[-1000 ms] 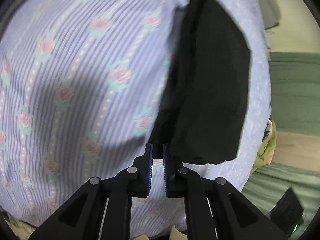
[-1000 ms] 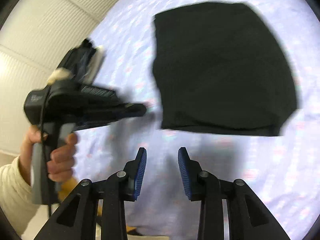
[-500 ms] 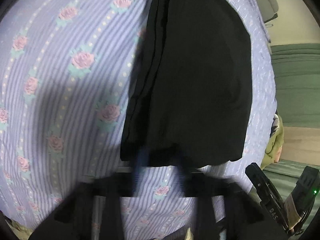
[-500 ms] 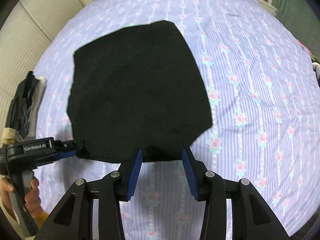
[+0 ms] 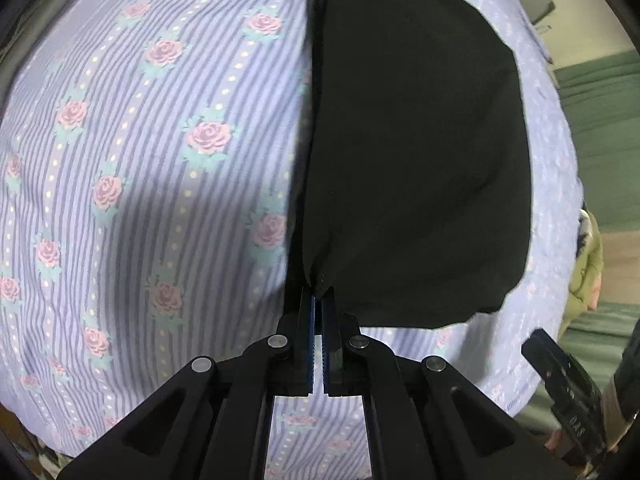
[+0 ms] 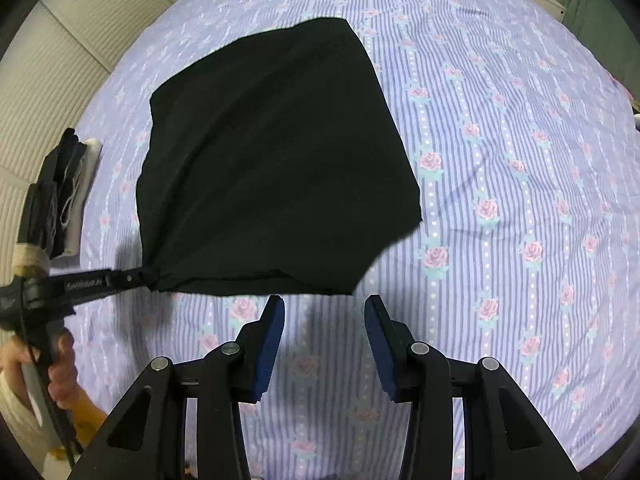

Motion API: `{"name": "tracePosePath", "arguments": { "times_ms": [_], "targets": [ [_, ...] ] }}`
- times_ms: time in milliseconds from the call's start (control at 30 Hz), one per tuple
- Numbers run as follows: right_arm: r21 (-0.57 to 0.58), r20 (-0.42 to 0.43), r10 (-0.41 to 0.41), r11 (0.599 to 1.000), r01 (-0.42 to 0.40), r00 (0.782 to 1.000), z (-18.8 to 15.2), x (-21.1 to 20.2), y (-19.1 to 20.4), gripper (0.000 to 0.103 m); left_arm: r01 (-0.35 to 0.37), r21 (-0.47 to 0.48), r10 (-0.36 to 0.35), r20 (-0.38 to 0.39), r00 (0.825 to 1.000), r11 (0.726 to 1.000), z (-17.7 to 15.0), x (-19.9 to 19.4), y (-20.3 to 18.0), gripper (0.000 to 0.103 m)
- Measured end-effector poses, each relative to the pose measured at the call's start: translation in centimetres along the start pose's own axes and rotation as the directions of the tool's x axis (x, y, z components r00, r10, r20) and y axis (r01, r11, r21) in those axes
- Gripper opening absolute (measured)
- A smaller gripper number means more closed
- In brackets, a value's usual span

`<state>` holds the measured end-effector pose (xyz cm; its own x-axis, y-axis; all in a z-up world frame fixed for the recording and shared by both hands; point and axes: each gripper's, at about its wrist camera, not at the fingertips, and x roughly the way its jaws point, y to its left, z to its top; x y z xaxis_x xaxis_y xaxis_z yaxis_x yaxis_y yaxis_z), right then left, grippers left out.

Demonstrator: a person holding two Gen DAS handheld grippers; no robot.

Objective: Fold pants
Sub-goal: 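Open the left gripper and release the folded pants onto the bed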

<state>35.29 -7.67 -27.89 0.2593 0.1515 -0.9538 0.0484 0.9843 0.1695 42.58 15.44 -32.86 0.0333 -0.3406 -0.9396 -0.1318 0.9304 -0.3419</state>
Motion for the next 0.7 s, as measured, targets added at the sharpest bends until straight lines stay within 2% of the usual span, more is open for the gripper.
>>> {"name": "tracePosePath", "arguments": {
  "times_ms": [67,100,133,233,300,400,500,567,633,700],
  "targets": [
    [0.003,-0.010,0.000,1.000,0.000,1.000,-0.3,0.2,-0.5,0.043,-0.031,0.028,0.031,-0.004,1.000,0.999,0.1,0.0,-0.9,0.007],
    [0.007,-0.013,0.006,1.000,-0.006,1.000,-0.4,0.2,-0.7,0.043,-0.035,0.038,0.035,-0.014,0.999,0.999,0.0,-0.1,-1.3,0.013],
    [0.011,-0.017,0.009,1.000,-0.009,1.000,-0.5,0.3,-1.0,0.043,-0.045,0.051,0.046,-0.020,0.999,0.998,-0.1,-0.2,-1.8,0.023],
    [0.030,-0.018,0.008,1.000,-0.007,1.000,-0.8,0.2,-1.5,0.043,-0.093,0.074,0.093,0.010,0.996,0.993,-0.8,-1.6,-2.1,0.036],
    [0.033,-0.006,0.009,0.999,-0.008,1.000,-0.7,-0.4,-1.6,0.043,-0.086,0.052,0.085,0.032,0.996,0.995,-1.2,-3.0,-1.9,0.038],
    [0.031,0.037,0.030,0.999,-0.032,0.999,0.0,-2.2,-1.5,0.043,-0.053,0.024,0.050,0.098,0.994,0.998,-1.4,-5.9,-1.7,0.051],
    [0.002,0.100,0.043,0.999,-0.043,0.994,1.4,-4.4,-0.8,0.044,-0.044,0.026,0.038,0.172,0.984,0.999,-1.2,-8.5,-2.4,0.057],
    [-0.028,0.143,0.048,0.999,-0.045,0.989,2.5,-5.7,-0.3,0.058,-0.045,0.028,0.038,0.215,0.976,0.999,-0.9,-9.8,-2.8,0.058],
    [-0.054,0.190,0.047,0.998,-0.037,0.981,3.6,-7.1,-0.1,0.062,-0.048,0.028,0.039,0.269,0.962,0.998,-0.3,-11.3,-3.3,0.068],
    [-0.081,0.231,0.047,0.996,-0.028,0.972,4.8,-8.4,0.2,0.063,-0.055,0.029,0.043,0.312,0.949,0.998,-0.4,-12.5,-3.3,0.069]
  ]
}}
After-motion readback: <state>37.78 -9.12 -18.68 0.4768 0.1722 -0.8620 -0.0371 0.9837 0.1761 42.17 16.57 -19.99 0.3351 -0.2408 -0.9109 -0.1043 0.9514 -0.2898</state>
